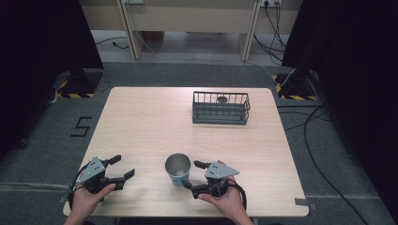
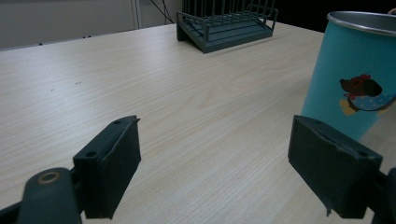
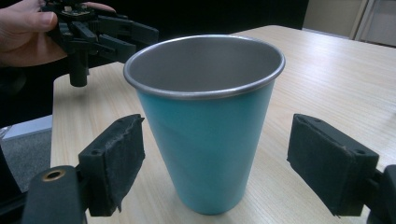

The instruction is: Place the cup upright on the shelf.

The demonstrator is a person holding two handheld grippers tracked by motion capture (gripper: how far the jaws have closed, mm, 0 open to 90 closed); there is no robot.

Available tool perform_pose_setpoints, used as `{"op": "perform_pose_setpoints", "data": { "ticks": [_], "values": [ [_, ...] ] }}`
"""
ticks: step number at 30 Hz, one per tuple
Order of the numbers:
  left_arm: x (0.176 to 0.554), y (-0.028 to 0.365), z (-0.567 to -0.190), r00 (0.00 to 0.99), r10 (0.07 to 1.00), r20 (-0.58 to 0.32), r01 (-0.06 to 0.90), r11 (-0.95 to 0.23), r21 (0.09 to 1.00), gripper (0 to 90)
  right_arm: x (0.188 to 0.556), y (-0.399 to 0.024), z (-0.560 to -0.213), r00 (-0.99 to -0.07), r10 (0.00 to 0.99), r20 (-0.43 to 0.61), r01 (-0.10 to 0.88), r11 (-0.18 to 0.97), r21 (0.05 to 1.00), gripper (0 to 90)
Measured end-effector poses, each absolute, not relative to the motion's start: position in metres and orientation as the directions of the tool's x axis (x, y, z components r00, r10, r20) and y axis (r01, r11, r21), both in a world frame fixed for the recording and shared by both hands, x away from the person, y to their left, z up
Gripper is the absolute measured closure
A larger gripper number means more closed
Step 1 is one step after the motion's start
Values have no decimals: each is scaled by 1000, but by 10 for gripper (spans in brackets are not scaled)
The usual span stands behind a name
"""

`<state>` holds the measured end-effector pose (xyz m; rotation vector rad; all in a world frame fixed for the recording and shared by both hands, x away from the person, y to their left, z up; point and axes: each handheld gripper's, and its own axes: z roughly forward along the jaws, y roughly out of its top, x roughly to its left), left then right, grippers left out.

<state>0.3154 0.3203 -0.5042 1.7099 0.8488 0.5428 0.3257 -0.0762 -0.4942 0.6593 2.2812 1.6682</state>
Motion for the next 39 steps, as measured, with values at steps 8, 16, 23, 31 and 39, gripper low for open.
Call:
{"op": "perform_pose_setpoints", "data": {
  "ticks": [8,16,23,31,39],
  "values": [
    [315,320,-504,640,766,-60,265,-147,953,164,329,-72,-498,-869,488,76,227,258,939,196],
    [315,320,-504,641,766,-60,266,-148,953,164,332,-65,-500,-877,475,71,221,268,938,190],
    [315,320,-504,641,765,-59,265,-148,953,165,335,-56,-503,-882,466,68,223,287,932,184],
    [316,320,-504,642,765,-59,264,-149,953,165,340,-47,-505,-886,459,61,217,295,931,167],
    [315,320,-504,643,764,-56,263,-152,953,165,346,-39,-505,-889,453,71,220,283,934,159]
  ]
}}
